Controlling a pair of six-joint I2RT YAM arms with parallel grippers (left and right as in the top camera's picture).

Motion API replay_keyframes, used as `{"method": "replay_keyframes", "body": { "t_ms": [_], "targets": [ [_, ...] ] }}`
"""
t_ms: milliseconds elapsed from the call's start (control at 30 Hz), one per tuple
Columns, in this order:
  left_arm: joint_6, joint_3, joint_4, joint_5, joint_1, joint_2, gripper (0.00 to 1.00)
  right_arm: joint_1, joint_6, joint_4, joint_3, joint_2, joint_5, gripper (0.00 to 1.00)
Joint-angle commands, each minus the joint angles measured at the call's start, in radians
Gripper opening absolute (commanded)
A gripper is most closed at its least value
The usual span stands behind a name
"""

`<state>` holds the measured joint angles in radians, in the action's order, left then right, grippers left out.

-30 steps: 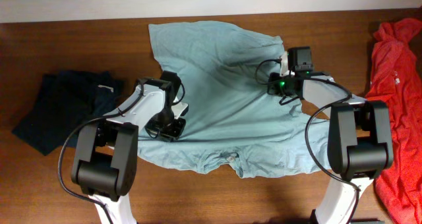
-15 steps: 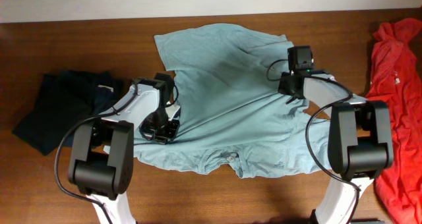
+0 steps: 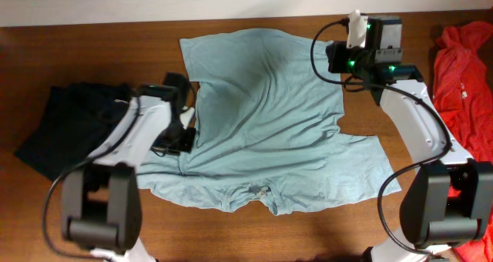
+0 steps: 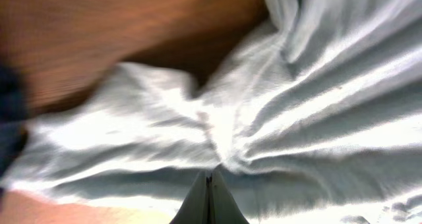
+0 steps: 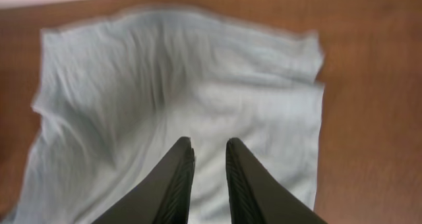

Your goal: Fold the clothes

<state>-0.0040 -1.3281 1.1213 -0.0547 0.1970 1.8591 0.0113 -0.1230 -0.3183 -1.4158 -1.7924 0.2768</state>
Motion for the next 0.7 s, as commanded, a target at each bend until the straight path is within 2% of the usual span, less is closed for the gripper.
{"method": "replay_keyframes", "body": {
  "t_ms": [0,133,333,567,667],
  "targets": [
    [-0.03,-0.019,0.015,-0.025,-0.041,-0.068,0.01,-0.005,-0.017,0.03,0.008,-0.086,-0.035,0.22],
    [-0.026,-0.019,0.016,-0.024,-0.041,-0.07,0.01,-0.007,-0.037,0.121,0.008,-0.199,-0.106,0.22],
    [-0.026,-0.019,0.014,-0.025,-0.04,-0.07,0.01,-0.008,-0.089,0.271,0.007,-0.358,-0.105,0.23],
    [-0.026,-0.019,0.012,-0.024,-0.04,-0.07,0.01,-0.006,-0.122,0.293,0.007,-0.454,-0.126,0.2],
    [-0.026,-0.019,0.009,-0.024,-0.04,-0.07,0.01,-0.008,-0.13,0.256,0.008,-0.458,-0.275,0.18]
  ]
}}
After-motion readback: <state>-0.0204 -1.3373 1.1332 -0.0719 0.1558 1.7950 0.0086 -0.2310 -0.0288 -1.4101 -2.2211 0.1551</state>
